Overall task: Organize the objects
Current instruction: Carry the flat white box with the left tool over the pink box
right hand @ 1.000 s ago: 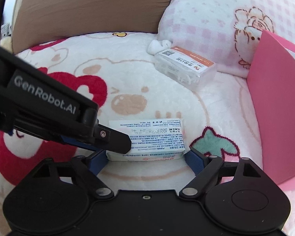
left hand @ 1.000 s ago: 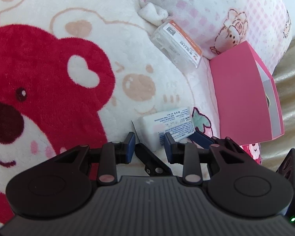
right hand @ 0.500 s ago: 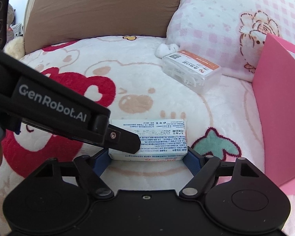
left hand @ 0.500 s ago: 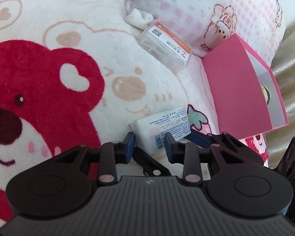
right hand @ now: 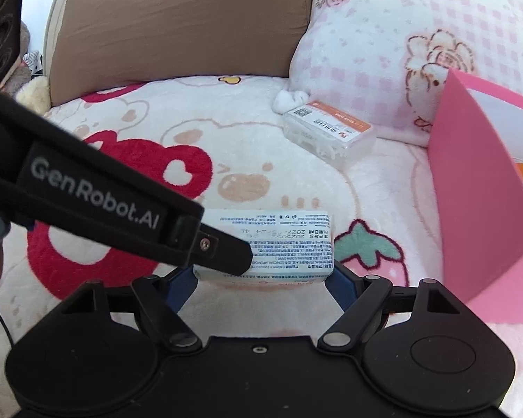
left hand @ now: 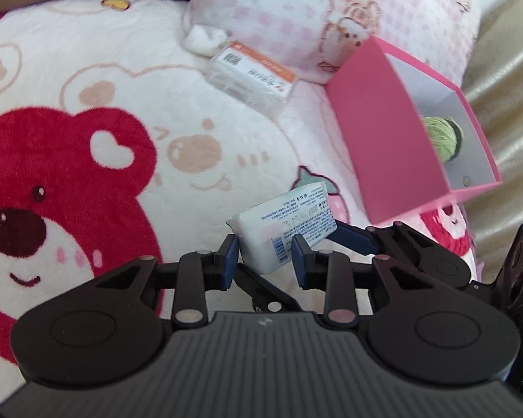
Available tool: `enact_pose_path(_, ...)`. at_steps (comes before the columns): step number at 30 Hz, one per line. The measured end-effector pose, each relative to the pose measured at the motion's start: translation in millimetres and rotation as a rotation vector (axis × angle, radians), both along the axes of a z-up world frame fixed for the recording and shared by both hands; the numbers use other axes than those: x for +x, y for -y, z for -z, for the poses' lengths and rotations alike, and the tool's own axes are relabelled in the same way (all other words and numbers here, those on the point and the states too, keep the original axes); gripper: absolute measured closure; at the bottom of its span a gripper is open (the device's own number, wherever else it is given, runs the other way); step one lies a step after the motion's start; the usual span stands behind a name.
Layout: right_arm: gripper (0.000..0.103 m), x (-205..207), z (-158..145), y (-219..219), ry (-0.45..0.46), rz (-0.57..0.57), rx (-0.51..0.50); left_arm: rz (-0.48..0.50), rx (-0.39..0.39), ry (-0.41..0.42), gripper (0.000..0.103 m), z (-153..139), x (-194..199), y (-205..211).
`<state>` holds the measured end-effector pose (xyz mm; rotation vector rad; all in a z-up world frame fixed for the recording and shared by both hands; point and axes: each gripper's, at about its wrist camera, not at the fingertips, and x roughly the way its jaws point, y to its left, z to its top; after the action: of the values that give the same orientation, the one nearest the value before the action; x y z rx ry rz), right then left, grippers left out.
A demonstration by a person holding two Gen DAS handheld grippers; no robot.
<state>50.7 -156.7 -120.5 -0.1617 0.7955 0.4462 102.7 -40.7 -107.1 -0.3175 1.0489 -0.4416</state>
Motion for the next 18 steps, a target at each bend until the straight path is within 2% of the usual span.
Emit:
enact_pose_path(14,0.019,-37,-36,18,0.02,0.012,0.019,0.05,0.045,0.055,0.071,-42,-37,21)
enact_pose_path(18,0.019,-38,-42,24,0.006,0.056,0.027,0.066,0.067,0.056,0.071,-51,-37,35)
